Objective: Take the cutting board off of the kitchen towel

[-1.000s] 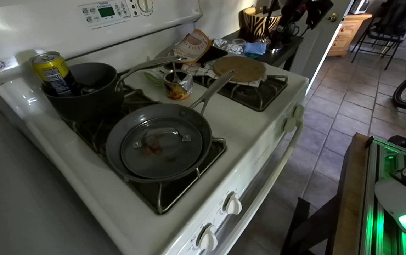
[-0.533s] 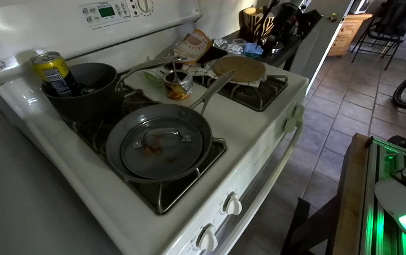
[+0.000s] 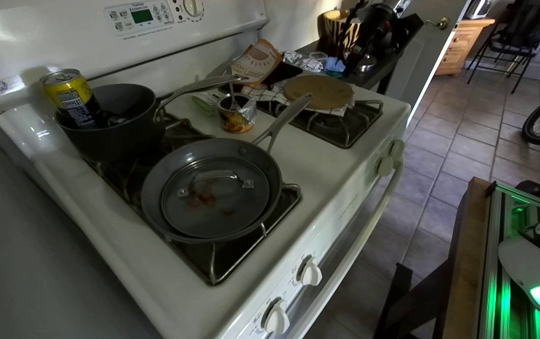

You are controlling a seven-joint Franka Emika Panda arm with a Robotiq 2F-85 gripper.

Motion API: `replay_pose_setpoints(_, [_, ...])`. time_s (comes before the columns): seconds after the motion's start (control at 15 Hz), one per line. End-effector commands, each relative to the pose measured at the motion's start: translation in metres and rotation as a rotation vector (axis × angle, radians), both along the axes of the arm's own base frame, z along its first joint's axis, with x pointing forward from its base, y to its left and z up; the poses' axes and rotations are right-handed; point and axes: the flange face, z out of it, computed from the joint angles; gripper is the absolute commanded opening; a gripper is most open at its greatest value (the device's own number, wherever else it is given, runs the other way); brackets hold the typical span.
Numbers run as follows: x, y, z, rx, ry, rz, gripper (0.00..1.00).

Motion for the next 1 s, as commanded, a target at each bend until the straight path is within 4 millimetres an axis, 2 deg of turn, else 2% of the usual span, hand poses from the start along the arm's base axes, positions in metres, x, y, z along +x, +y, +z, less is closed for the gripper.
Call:
replay_pose_setpoints(0.0, [0.004,0.004,-0.011,0.062,-0.031,-0.015,0.87])
replay_pose_setpoints(0.07, [0.005,0.006,-0.013,0.066,-0.030,-0.012,0.87])
replay_pose_setpoints(0.13, [0.006,0.007,-0.015,0.068,-0.028,-0.015,0.82])
replay_pose_setpoints(0.2, [0.007,0.008,-0.017,0.072,-0.026,-0.019,0.86])
replay_pose_setpoints(0.4, [0.008,0.008,-0.023,0.065,-0.014,-0.026,0.87])
replay_pose_setpoints(0.6, [0.008,0.003,-0.020,0.064,-0.024,-0.050,0.89])
replay_pose_setpoints(0.93, [0.011,-0.002,-0.024,0.086,-0.041,-0.094,0.88])
